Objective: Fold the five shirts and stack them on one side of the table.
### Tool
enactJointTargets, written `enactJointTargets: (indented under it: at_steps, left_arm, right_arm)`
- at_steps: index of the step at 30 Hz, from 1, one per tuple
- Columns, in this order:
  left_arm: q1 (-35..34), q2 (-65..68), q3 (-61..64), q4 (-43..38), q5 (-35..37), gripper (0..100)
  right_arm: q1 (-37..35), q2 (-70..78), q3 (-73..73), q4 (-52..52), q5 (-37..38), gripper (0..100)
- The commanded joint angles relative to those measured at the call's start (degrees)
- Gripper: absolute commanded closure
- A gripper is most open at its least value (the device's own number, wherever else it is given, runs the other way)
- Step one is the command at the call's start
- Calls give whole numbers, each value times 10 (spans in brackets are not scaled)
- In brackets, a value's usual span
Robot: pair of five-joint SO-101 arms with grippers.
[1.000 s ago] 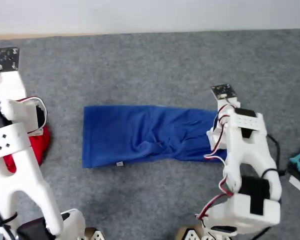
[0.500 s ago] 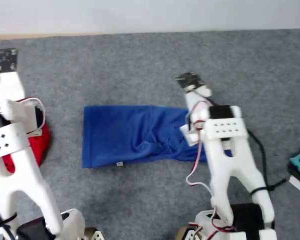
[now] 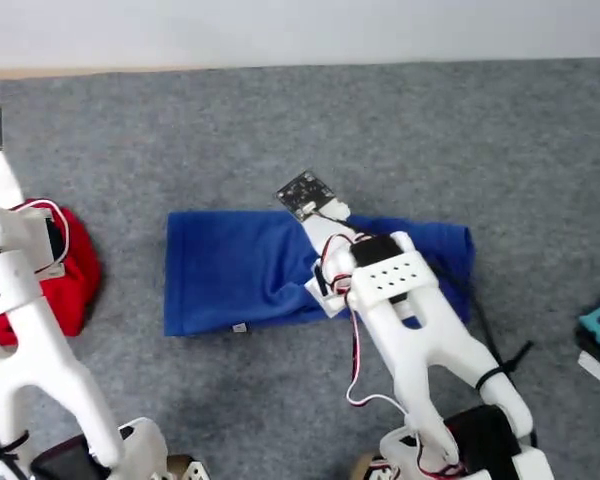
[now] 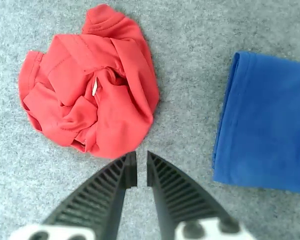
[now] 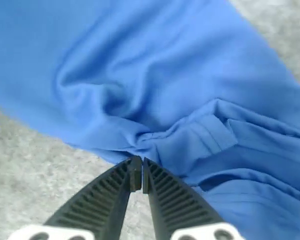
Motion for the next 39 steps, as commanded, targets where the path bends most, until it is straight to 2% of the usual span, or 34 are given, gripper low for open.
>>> enactJointTargets:
  at_steps: [1, 8, 15, 23, 31, 35, 39]
  left_arm:
    - [-5, -21, -1, 13, -3, 956]
    - [-5, -21, -1, 13, -2, 956]
    - [-4, -21, -1, 13, -2, 956]
    - [-4, -21, 43, 12, -4, 956]
    - [-5, -21, 55, 11, -5, 956]
    - [-5, -21, 55, 11, -5, 956]
    - [-5, -21, 55, 11, -5, 956]
  right_arm:
    - [-13, -25, -6, -14, -6, 989]
    - [-36, -19, -3, -49, -6, 988]
    - [-72, 70, -6, -88, -6, 988]
    - [-80, 116, -8, -22, -6, 988]
    - [-79, 13, -83, 56, -5, 989]
    - [-78, -7, -110, 48, -3, 988]
    - [-78, 38, -95, 18, -3, 988]
